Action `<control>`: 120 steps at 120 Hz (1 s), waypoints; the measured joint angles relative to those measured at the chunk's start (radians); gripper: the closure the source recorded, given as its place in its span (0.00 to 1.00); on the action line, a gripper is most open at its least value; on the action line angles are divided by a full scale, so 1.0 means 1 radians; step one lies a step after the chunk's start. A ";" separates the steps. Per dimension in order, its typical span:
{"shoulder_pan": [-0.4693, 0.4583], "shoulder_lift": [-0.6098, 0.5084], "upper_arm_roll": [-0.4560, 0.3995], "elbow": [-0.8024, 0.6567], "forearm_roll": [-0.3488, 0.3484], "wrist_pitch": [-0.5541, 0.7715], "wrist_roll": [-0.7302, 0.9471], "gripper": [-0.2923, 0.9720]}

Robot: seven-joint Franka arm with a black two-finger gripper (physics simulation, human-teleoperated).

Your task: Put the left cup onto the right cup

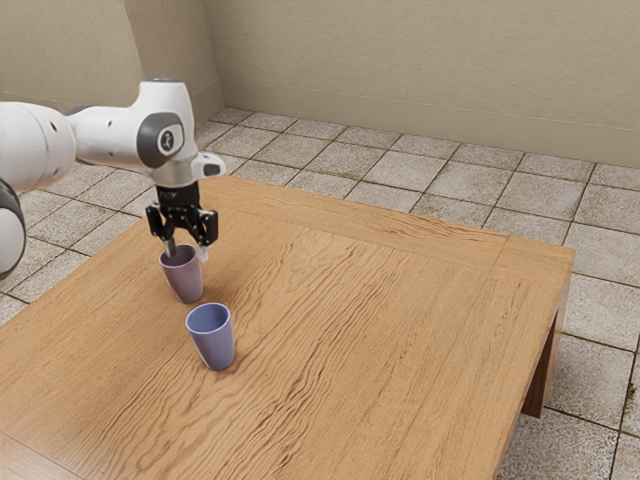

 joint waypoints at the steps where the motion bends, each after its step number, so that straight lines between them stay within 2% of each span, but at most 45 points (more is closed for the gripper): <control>1: 0.000 0.001 0.000 0.000 0.000 0.000 0.000 0.40; 120: 0.020 0.102 -0.006 0.076 0.005 0.009 0.017 0.45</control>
